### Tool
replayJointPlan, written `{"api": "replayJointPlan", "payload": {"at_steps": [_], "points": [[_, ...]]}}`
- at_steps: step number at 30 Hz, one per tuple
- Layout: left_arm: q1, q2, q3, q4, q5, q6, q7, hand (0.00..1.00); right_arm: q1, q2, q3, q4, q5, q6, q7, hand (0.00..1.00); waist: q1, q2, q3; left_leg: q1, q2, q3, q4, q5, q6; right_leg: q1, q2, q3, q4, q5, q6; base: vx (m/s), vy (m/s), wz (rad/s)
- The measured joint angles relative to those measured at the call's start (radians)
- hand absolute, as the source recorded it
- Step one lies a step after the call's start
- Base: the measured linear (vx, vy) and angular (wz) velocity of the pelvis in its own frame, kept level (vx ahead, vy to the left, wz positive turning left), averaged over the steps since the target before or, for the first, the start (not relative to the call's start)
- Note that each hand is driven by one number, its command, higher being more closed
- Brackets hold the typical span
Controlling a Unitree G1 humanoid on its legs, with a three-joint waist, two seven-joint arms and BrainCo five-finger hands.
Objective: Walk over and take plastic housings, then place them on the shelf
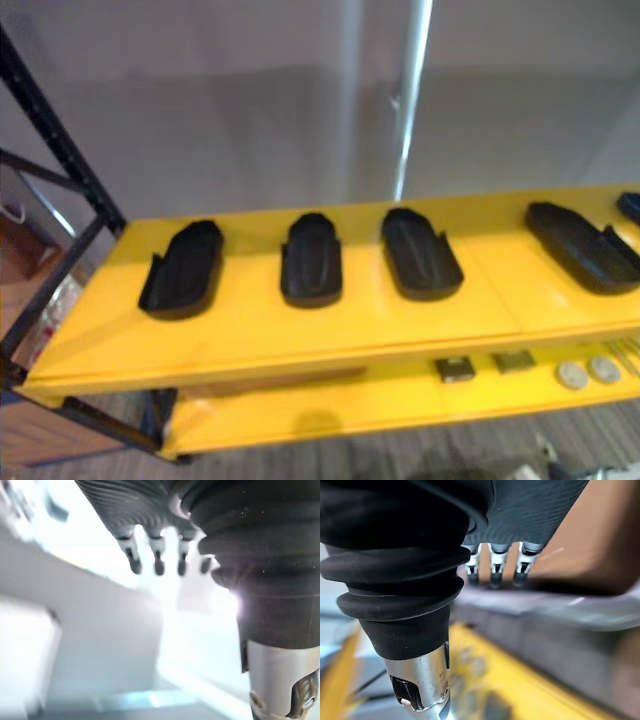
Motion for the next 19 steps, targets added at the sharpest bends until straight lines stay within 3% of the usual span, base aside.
{"api": "replayJointPlan", "payload": {"at_steps": [2,3,6,7,8,10,11,13,16,19], "points": [[0.006,-0.041,-0.004,0.095,-0.039,0.008,-0.011,0.0,-0.009,0.011,-0.003,0.038,0.007,0.073,0.104,0.0,0.015,-0.005,0.002,0.002,-0.006,-0.021,0.0,-0.001,0.003,0.017,-0.004,-0.023,0.0,-0.007,0.0,0.01,0.005,0.27],[0.006,-0.053,-0.003,0.122,-0.049,0.013,-0.018,0.0,-0.013,0.011,-0.006,0.04,0.005,0.086,0.127,0.0,0.015,-0.005,0.001,0.003,-0.008,-0.026,0.0,-0.003,0.006,0.019,-0.006,-0.03,0.001,-0.01,0.0,0.01,0.017,0.26],[0.019,-0.091,-0.032,0.264,-0.147,0.057,-0.123,0.0,-0.054,0.006,-0.01,0.072,-0.06,0.136,0.257,0.0,0.024,-0.009,0.004,0.005,-0.01,-0.035,0.0,-0.004,0.007,0.028,-0.008,-0.043,0.005,-0.02,0.001,0.01,0.009,0.15],[0.029,-0.112,-0.065,0.303,-0.203,0.114,-0.217,0.0,-0.067,0.001,-0.01,0.081,-0.115,0.145,0.321,0.0,0.026,-0.009,0.005,0.005,-0.011,-0.041,0.0,-0.005,0.008,0.032,-0.009,-0.046,0.01,-0.026,0.001,0.02,0.0,0.11],[0.035,-0.123,-0.085,0.32,-0.216,0.144,-0.272,0.0,-0.072,-0.002,-0.009,0.085,-0.145,0.145,0.353,0.0,0.027,-0.01,0.005,0.005,-0.012,-0.046,0.0,-0.006,0.009,0.032,-0.01,-0.049,0.013,-0.029,0.002,0.03,0.0,0.19],[0.04,-0.176,-0.145,0.377,-0.235,0.234,-0.447,0.0,-0.088,-0.014,0.004,0.092,-0.242,0.141,0.445,0.0,0.026,-0.013,0.009,0.005,-0.013,-0.058,0.0,-0.008,0.009,0.036,-0.012,-0.066,0.024,-0.043,-0.002,0.04,-0.002,0.16],[0.044,-0.184,-0.156,0.394,-0.244,0.259,-0.486,0.0,-0.096,-0.018,0.007,0.098,-0.268,0.138,0.466,0.0,0.025,-0.015,0.012,0.006,-0.012,-0.058,0.0,-0.009,0.01,0.036,-0.012,-0.066,0.024,-0.044,-0.002,0.05,-0.003,0.02],[0.049,-0.215,-0.215,0.453,-0.263,0.354,-0.649,0.0,-0.124,-0.042,0.029,0.117,-0.346,0.135,0.51,0.0,0.022,-0.018,0.046,0.026,-0.011,-0.056,0.0,-0.016,0.008,0.052,-0.013,-0.066,0.035,-0.057,0.002,0.06,0.0,-0.03],[0.057,-0.292,-0.321,0.502,-0.259,0.453,-0.826,0.0,-0.152,-0.07,0.052,0.147,-0.407,0.142,0.554,0.0,0.013,-0.014,0.067,0.039,-0.013,-0.052,0.0,-0.021,0.004,0.064,-0.016,-0.063,0.038,-0.061,0.003,0.07,0.011,-0.02],[0.06,-0.391,-0.454,0.519,-0.191,0.499,-0.955,0.0,-0.177,-0.073,0.072,0.16,-0.438,0.168,0.577,0.0,0.01,-0.007,0.092,0.054,-0.014,-0.043,0.0,-0.025,-0.001,0.069,-0.018,-0.056,0.039,-0.061,0.009,0.08,0.011,-0.05]]}}
